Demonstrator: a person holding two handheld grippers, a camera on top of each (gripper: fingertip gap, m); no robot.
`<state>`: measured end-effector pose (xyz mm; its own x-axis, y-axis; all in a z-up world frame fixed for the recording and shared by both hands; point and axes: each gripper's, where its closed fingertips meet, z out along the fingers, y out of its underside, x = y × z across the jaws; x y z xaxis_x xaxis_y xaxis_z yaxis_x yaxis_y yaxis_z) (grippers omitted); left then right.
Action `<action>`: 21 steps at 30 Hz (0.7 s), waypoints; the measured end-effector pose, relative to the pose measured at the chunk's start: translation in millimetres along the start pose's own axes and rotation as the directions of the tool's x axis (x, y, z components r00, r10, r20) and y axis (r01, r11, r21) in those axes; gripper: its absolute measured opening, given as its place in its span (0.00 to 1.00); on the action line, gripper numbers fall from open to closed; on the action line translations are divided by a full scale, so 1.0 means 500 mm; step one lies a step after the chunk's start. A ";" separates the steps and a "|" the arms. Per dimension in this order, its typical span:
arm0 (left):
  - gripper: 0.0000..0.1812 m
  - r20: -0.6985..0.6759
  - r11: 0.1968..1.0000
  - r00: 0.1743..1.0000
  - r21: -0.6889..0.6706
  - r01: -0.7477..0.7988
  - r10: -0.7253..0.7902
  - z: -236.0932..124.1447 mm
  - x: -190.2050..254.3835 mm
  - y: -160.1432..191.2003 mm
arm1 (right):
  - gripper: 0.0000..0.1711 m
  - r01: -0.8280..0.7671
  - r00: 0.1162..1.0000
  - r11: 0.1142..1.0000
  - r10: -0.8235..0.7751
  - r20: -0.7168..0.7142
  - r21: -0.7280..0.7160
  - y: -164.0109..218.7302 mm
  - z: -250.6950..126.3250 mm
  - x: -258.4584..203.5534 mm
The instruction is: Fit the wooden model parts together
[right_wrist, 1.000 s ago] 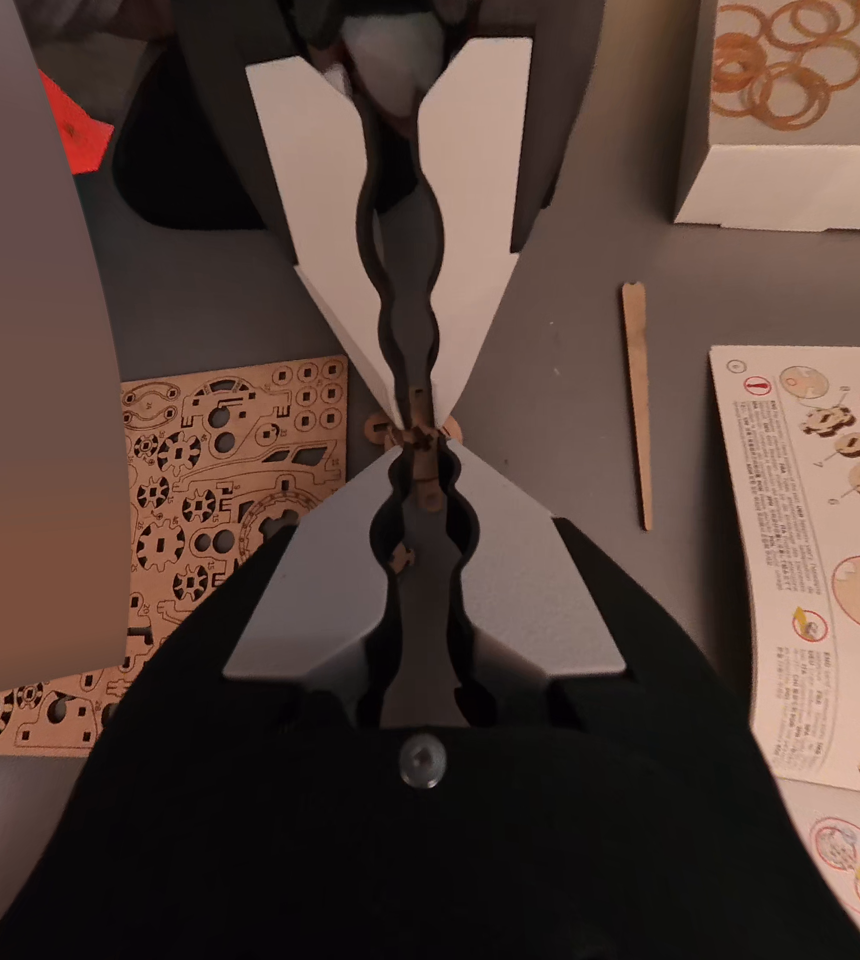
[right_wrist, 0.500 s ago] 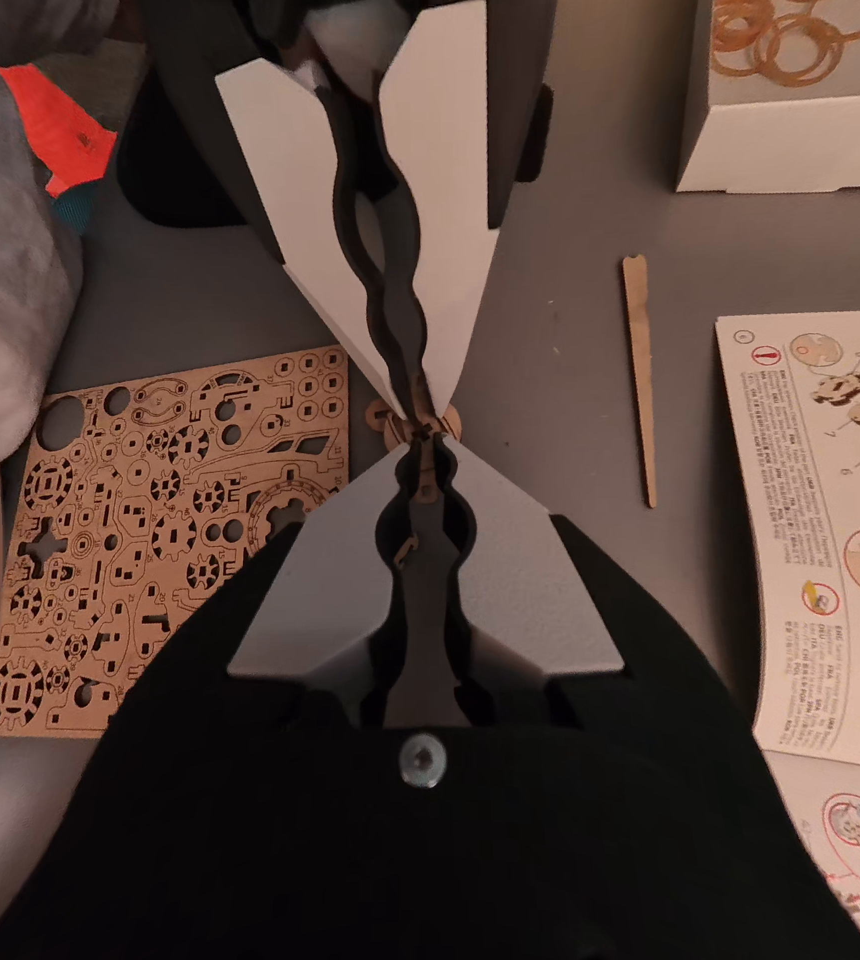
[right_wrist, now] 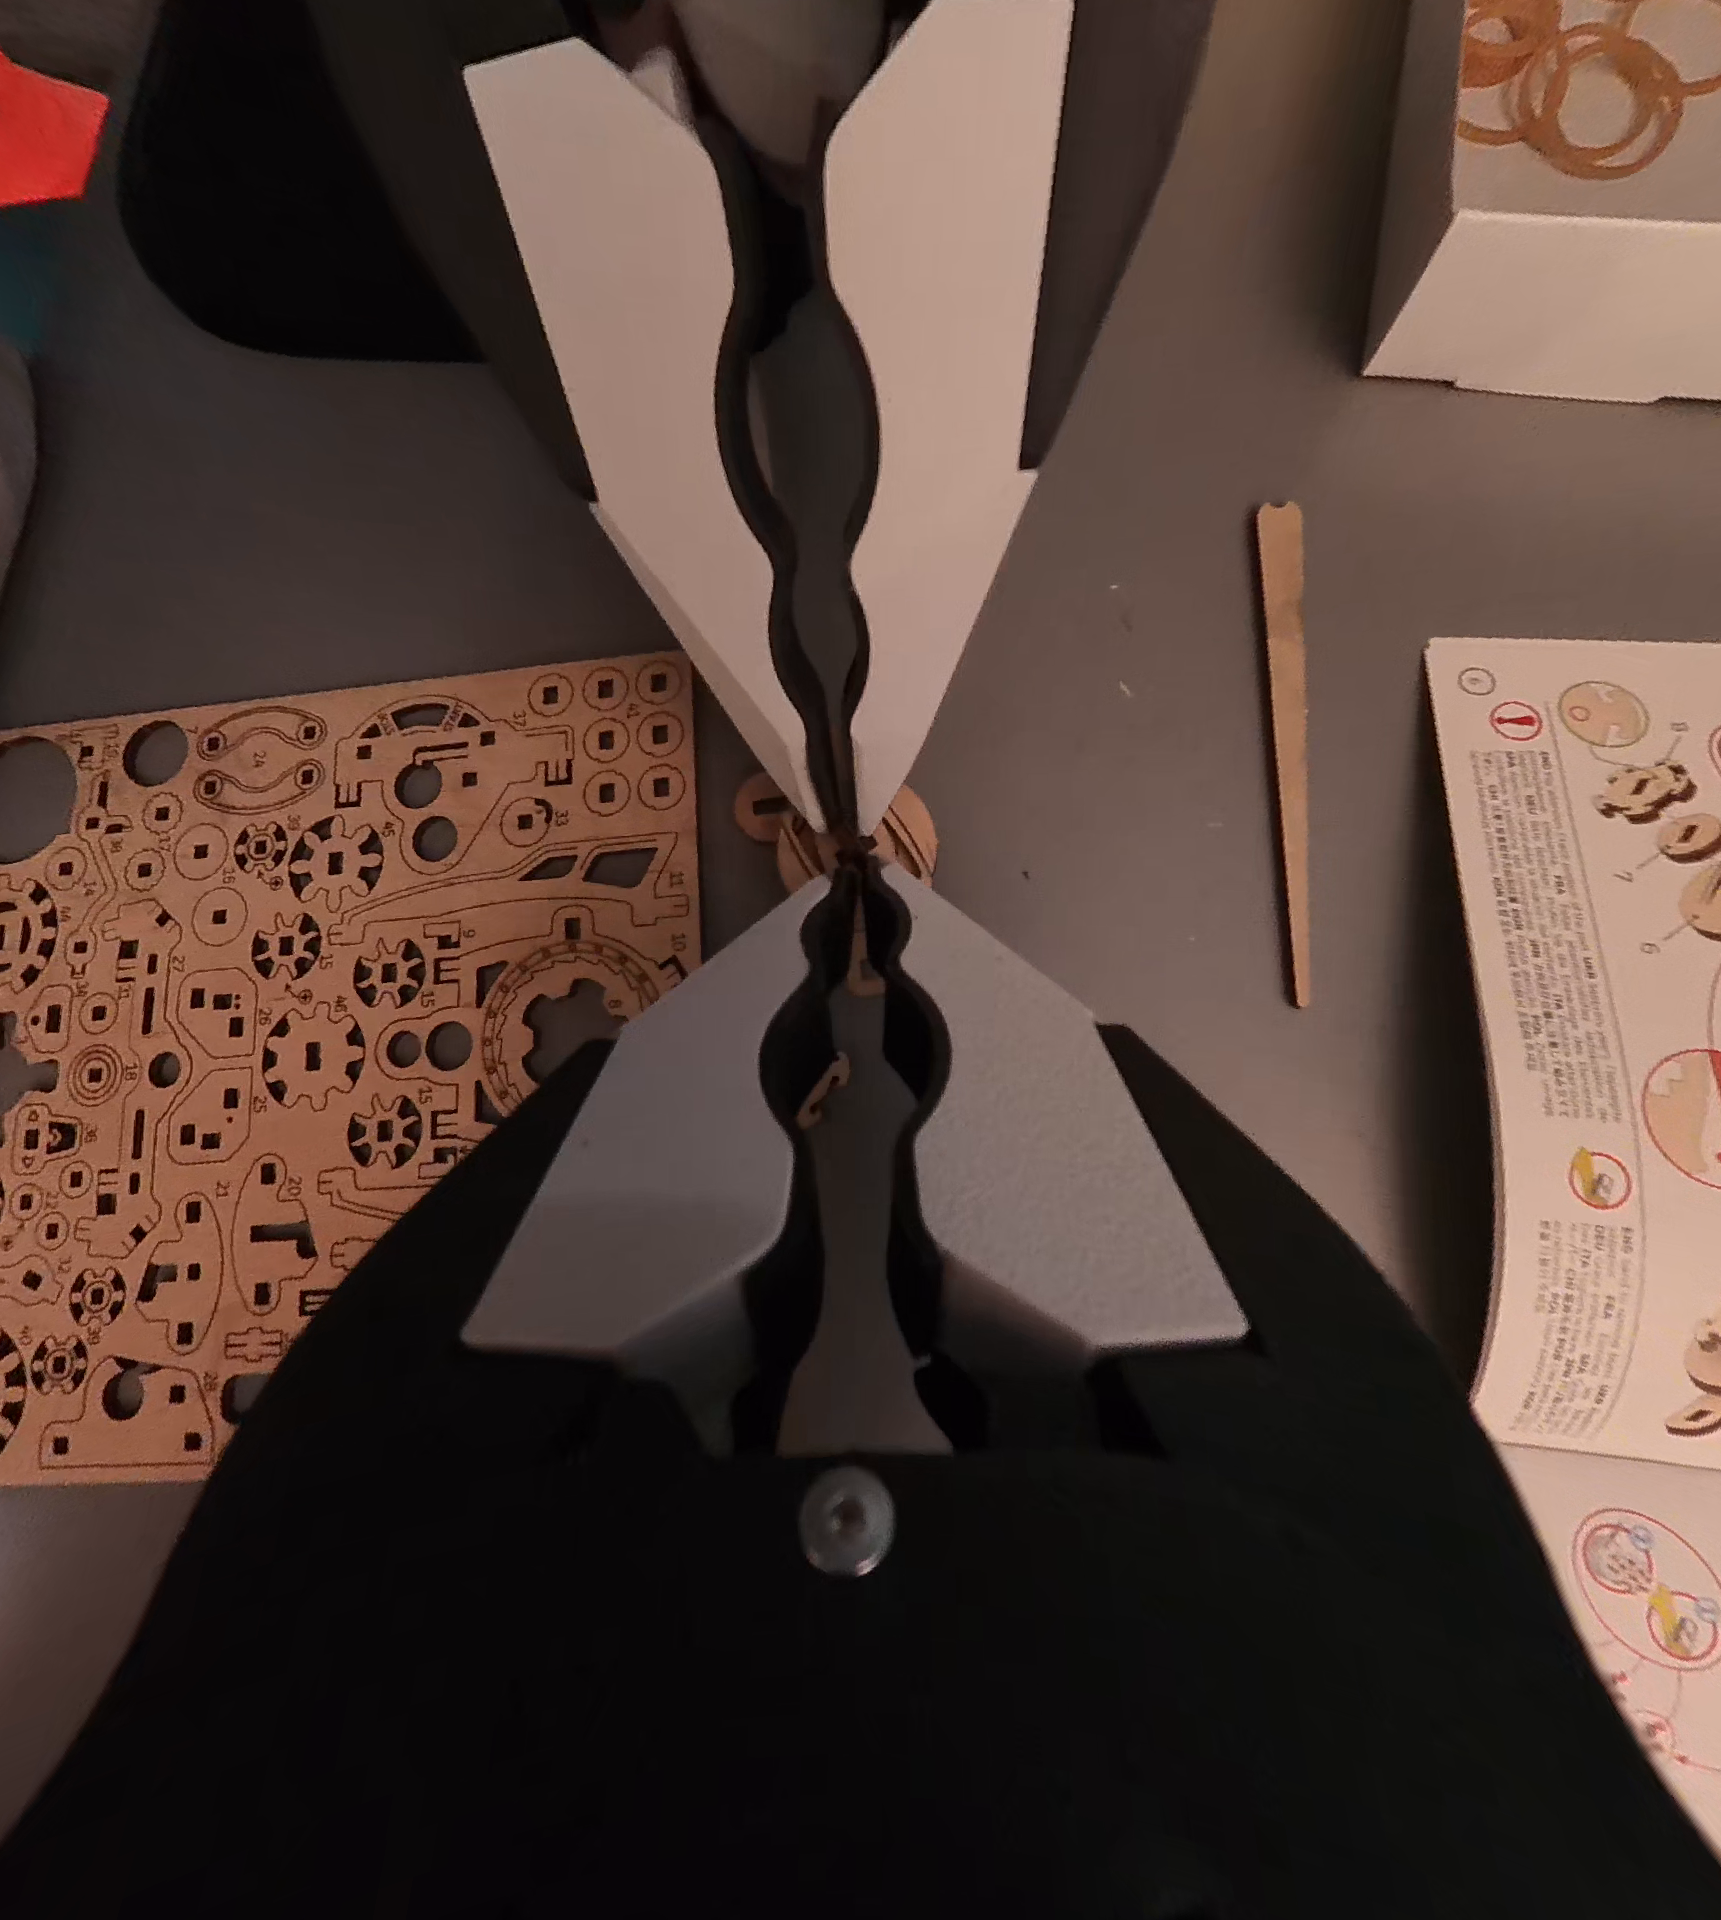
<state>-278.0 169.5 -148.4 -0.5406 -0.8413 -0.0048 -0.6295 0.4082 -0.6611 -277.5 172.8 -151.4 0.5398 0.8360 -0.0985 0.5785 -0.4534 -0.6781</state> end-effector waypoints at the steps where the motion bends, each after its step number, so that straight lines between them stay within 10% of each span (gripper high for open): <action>1: 0.00 0.000 1.000 1.000 0.002 0.001 -0.001 0.000 0.000 0.000 | 0.03 -0.013 1.000 1.000 0.013 0.006 -0.001 0.001 0.000 0.000; 21: 0.00 0.010 1.000 1.000 0.020 -0.005 0.004 0.002 -0.001 -0.003 | 0.03 -0.023 1.000 1.000 0.023 -0.003 0.019 0.005 0.000 0.001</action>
<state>-276.2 169.0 -148.1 -0.5377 -0.8430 -0.0152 -0.6159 0.4050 -0.6757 -276.0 172.0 -153.0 0.5553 0.8241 -0.1120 0.5542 -0.4671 -0.6890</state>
